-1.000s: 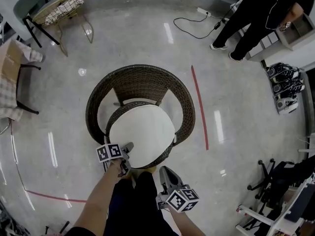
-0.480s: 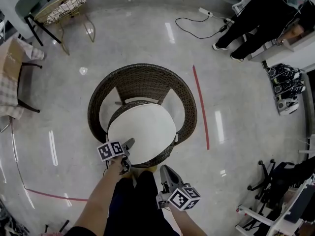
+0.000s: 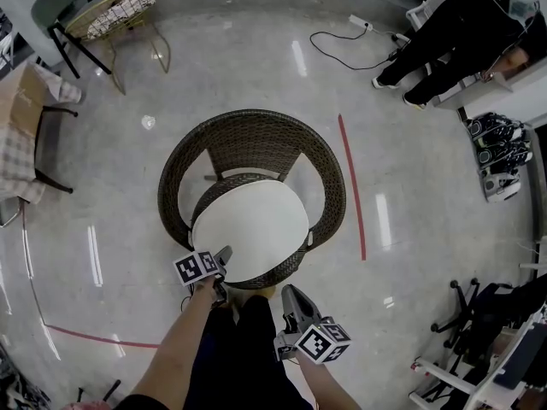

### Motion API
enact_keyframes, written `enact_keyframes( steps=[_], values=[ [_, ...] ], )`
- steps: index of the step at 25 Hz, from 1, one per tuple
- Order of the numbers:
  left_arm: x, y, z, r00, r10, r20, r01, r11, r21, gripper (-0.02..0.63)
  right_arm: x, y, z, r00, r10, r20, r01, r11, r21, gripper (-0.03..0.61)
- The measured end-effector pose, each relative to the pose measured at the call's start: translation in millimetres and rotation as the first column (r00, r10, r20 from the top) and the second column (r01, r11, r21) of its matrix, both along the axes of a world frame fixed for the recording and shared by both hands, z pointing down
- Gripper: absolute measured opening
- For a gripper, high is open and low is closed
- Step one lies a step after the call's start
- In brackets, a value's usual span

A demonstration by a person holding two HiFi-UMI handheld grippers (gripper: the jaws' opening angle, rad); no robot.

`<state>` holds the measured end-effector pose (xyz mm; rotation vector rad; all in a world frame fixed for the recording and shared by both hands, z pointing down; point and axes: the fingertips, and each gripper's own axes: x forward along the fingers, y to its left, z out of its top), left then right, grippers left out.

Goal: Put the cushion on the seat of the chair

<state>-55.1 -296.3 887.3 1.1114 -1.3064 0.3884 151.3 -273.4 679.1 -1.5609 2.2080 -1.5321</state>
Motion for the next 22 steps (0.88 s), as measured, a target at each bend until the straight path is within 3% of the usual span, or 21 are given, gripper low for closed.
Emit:
enact_keyframes(
  steps=[15,17,18,22],
  values=[
    [-3,1,-26,0.999,0.005,-0.052,-0.001,0.996,0.085,0.491,-16,6,-8,1.0,0.011,0.015,-0.011,1.0,0.021,0.028],
    [-3,1,-33,0.999,0.005,-0.048,0.0,0.994,0.113,0.454,-18,7,-9,1.0,0.013,0.014,-0.013,0.999,0.031,0.028],
    [-4,0,-37,0.999,0.01,-0.04,-0.004,0.991,0.131,0.401,-19,7,-11,1.0,0.013,0.013,-0.014,0.999,0.037,0.028],
    [-9,-5,-60,0.998,0.053,0.017,-0.055,0.975,0.216,0.291,-26,5,-18,1.0,0.017,0.013,-0.018,0.998,0.06,0.028]
  ],
)
